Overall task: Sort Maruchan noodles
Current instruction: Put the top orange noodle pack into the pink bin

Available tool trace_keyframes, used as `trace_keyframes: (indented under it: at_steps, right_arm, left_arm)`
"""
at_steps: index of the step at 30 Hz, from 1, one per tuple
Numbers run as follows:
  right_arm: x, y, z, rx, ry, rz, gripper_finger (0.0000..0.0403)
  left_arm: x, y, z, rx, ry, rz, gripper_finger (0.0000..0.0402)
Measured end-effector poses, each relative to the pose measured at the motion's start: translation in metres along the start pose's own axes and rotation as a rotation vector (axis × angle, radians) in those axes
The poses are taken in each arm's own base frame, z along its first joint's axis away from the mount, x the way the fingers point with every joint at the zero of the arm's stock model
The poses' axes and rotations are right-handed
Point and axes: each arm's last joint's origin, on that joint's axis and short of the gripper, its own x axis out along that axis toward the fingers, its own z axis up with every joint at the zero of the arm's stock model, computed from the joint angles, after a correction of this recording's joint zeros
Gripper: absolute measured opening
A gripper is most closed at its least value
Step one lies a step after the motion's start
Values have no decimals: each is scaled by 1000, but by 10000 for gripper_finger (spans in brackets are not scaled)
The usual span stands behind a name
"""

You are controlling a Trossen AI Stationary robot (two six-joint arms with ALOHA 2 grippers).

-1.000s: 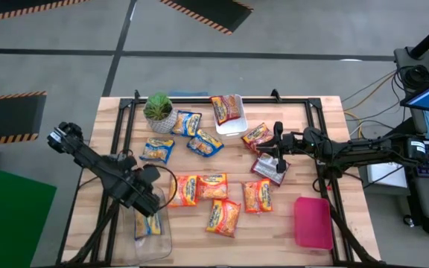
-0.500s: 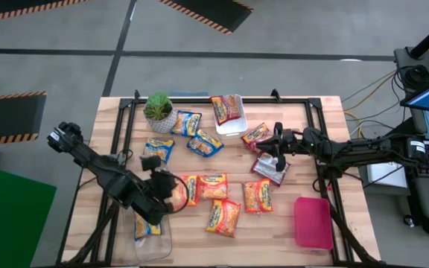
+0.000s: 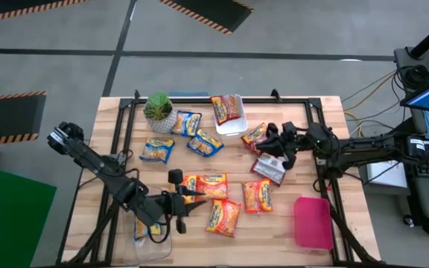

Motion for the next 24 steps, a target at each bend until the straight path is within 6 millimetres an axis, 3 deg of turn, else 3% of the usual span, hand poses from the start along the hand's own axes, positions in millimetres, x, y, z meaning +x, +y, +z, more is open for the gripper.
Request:
trace_keyframes:
  at_steps: [5, 13, 19, 24]
  right_arm:
    - [12, 23, 0, 17, -31, 34, 34]
    - [20, 51, -17, 170, 1, 32, 33]
    - [19, 60, -38, 399, 163, -29, 33]
    - [18, 57, -53, 522, 386, -194, 33]
  left_arm:
    - [3, -4, -21, -98, -37, -1, 82]
    - [3, -7, -49, -300, 30, -2, 82]
    - [3, -7, -60, -413, 87, 12, 82]
    - [3, -6, -60, -448, 89, 19, 82]
